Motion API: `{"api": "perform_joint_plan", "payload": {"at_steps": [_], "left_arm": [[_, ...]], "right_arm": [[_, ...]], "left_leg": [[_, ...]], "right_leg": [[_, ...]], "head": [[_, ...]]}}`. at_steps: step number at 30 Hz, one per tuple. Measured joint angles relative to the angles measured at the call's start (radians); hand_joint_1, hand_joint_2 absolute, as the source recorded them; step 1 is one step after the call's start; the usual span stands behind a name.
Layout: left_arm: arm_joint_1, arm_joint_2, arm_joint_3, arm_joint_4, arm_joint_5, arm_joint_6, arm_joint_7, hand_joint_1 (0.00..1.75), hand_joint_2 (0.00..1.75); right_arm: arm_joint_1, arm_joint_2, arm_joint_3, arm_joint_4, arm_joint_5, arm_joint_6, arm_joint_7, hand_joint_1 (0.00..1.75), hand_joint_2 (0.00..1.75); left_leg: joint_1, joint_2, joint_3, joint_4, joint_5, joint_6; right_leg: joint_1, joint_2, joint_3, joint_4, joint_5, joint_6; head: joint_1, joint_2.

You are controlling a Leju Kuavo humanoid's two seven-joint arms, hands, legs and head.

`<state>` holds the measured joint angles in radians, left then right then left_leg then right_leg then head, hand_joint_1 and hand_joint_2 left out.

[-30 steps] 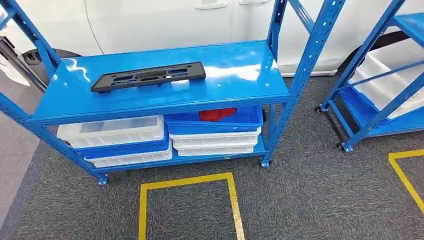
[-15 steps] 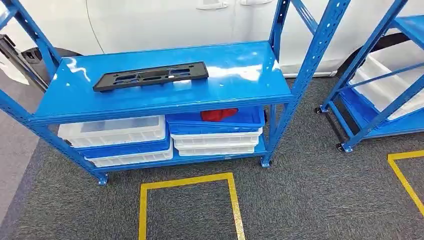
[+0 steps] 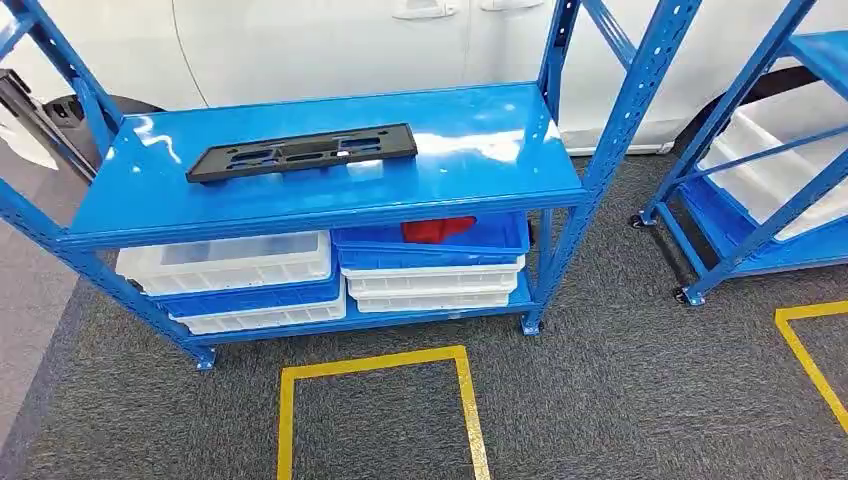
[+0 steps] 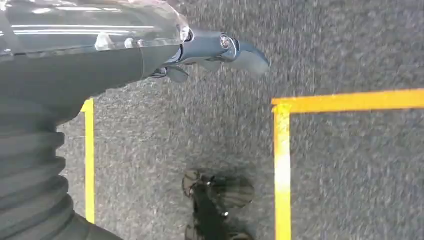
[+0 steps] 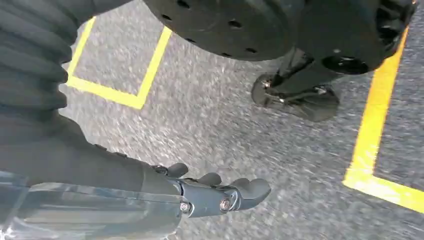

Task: Take the parts from the cabinet and place them on the table.

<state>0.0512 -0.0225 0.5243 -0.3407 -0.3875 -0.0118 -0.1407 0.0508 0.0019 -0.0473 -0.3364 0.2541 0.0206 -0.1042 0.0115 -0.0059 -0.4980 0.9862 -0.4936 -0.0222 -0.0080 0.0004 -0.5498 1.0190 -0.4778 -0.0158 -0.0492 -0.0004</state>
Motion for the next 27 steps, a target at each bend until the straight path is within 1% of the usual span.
{"api": "perform_joint_plan", "payload": {"at_steps": [1,5,6,7,10,12,13,15,16,17,18,19,21,22,23,24,25,26,27], "left_arm": [[-0.004,-0.003,0.023,0.003,-0.016,0.0,-0.003,0.0,0.0],[-0.023,-0.013,0.124,0.018,-0.085,0.0,-0.018,0.0,0.0],[-0.026,-0.015,0.149,0.021,-0.099,-0.001,-0.02,0.0,0.0],[-0.03,-0.016,0.167,0.025,-0.113,-0.003,-0.022,0.0,0.0],[-0.039,-0.02,0.22,0.034,-0.152,-0.005,-0.03,0.0,0.0],[-0.043,-0.023,0.242,0.037,-0.17,-0.006,-0.032,0.0,0.0],[-0.045,-0.024,0.255,0.039,-0.179,-0.007,-0.032,0.0,0.0],[-0.049,-0.027,0.281,0.044,-0.196,-0.009,-0.032,0.0,0.0],[-0.052,-0.028,0.294,0.046,-0.207,-0.009,-0.032,0.0,0.0],[-0.056,-0.033,0.305,0.048,-0.216,-0.009,-0.032,0.0,0.0],[-0.058,-0.038,0.317,0.05,-0.225,-0.009,-0.032,0.0,0.0],[-0.06,-0.039,0.328,0.051,-0.233,-0.008,-0.031,0.0,0.0],[-0.062,-0.047,0.351,0.055,-0.248,-0.005,-0.029,0.0,0.0],[-0.062,-0.048,0.362,0.057,-0.256,-0.003,-0.026,0.0,0.0],[-0.063,-0.05,0.374,0.059,-0.264,0.0,-0.023,0.0,0.0],[-0.064,-0.053,0.386,0.06,-0.271,0.003,-0.02,0.0,0.0],[-0.065,-0.055,0.397,0.061,-0.278,0.005,-0.017,0.0,0.0],[-0.066,-0.059,0.407,0.062,-0.285,0.007,-0.013,0.0,0.0],[-0.068,-0.06,0.419,0.065,-0.293,0.011,-0.01,0.0,0.0]], "right_arm": [[-0.007,0.001,-0.003,0.003,0.011,0.006,-0.016,0.0,1.75],[-0.033,0.013,-0.008,-0.005,0.03,0.054,-0.095,0.0,1.75],[-0.039,0.016,-0.008,-0.016,0.029,0.067,-0.114,0.0,1.75],[-0.043,0.02,-0.008,-0.03,0.024,0.082,-0.13,0.0,0.0],[-0.057,0.03,-0.006,-0.093,-0.005,0.129,-0.177,0.0,0.0],[-0.066,0.035,-0.005,-0.131,-0.025,0.154,-0.196,0.0,0.0],[-0.069,0.036,-0.005,-0.154,-0.036,0.166,-0.205,0.0,1.75],[-0.077,0.042,-0.003,-0.214,-0.065,0.19,-0.222,0.0,1.75],[-0.084,0.043,-0.001,-0.248,-0.08,0.202,-0.23,0.0,1.75],[-0.087,0.043,0.001,-0.284,-0.092,0.211,-0.237,0.0,1.75],[-0.094,0.043,0.002,-0.316,-0.104,0.218,-0.246,0.0,1.75],[-0.102,0.043,0.003,-0.347,-0.111,0.223,-0.253,0.0,1.75],[-0.112,0.043,0.005,-0.411,-0.122,0.227,-0.27,0.0,1.75],[-0.115,0.043,0.006,-0.441,-0.126,0.227,-0.277,0.0,1.75],[-0.119,0.043,0.009,-0.477,-0.131,0.225,-0.284,0.0,1.75],[-0.125,0.043,0.011,-0.513,-0.135,0.221,-0.291,0.0,1.75],[-0.133,0.043,0.013,-0.539,-0.136,0.219,-0.297,0.0,1.75],[-0.144,0.043,0.015,-0.578,-0.138,0.211,-0.305,0.0,1.75],[-0.157,0.04,0.019,-0.617,-0.142,0.207,-0.315,0.0,1.75]], "left_leg": [[0.0,0.0,0.0,0.0,0.0,0.0],[0.0,0.0,0.0,0.0,0.0,0.0],[-0.001,0.0,-0.001,0.004,-0.001,0.003],[-0.001,0.0,-0.001,0.004,-0.001,0.004],[-0.002,0.0,-0.003,0.008,-0.003,0.007],[-0.002,0.0,-0.005,0.012,-0.004,0.01],[-0.003,0.0,-0.007,0.014,-0.005,0.013],[-0.006,0.0,-0.009,0.017,-0.005,0.02],[-0.006,0.0,-0.009,0.008,0.0,0.027],[0.009,0.0,0.009,-0.014,0.015,0.034],[0.006,0.001,0.012,-0.026,0.021,0.038],[0.007,0.003,0.01,-0.028,0.025,0.043],[0.006,0.003,0.008,-0.027,0.025,0.043],[0.006,0.002,0.009,-0.026,0.024,0.042],[0.006,0.0,0.011,-0.025,0.022,0.042],[0.007,-0.002,0.014,-0.023,0.018,0.039],[0.007,-0.003,0.018,-0.02,0.013,0.036],[0.008,-0.004,0.023,-0.014,0.005,0.031],[0.007,-0.004,0.018,-0.008,-0.004,0.024]], "right_leg": [[0.0,0.0,0.0,0.0,0.0,0.0],[0.0,0.0,0.0,0.0,0.0,0.0],[-0.002,0.0,0.0,-0.001,0.002,0.003],[-0.002,0.0,0.001,-0.001,0.002,0.003],[-0.003,0.0,0.001,-0.001,0.002,0.006],[-0.004,0.0,0.001,-0.001,0.003,0.01],[-0.004,0.0,0.001,-0.001,0.004,0.013],[-0.006,0.0,0.001,-0.004,0.007,0.021],[-0.005,0.0,0.004,-0.012,0.011,0.028],[-0.002,-0.002,0.008,-0.015,0.008,0.033],[-0.002,-0.001,-0.001,0.01,-0.01,0.033],[-0.004,0.0,-0.033,0.07,-0.045,0.033],[-0.005,0.0,-0.119,0.24,-0.113,0.039],[-0.006,0.0,-0.151,0.297,-0.121,0.041],[-0.007,0.0,-0.16,0.298,-0.101,0.043],[-0.009,0.0,-0.144,0.251,-0.058,0.045],[-0.012,0.0,-0.11,0.171,-0.005,0.044],[-0.013,-0.001,-0.069,0.073,0.049,0.043],[-0.013,0.0,-0.04,0.018,0.049,0.038]], "head": [[0.0,0.0],[0.0,0.0],[0.0,0.0],[0.0,0.0],[0.0,0.0],[0.0,0.0],[0.0,0.0],[0.0,0.0],[0.0,0.0],[0.0,0.0],[0.001,0.0],[0.0,0.0],[0.0,0.0],[0.0,0.0],[0.0,0.0],[0.0,0.0],[0.0,0.0],[0.0,0.0],[0.0,0.0]]}}
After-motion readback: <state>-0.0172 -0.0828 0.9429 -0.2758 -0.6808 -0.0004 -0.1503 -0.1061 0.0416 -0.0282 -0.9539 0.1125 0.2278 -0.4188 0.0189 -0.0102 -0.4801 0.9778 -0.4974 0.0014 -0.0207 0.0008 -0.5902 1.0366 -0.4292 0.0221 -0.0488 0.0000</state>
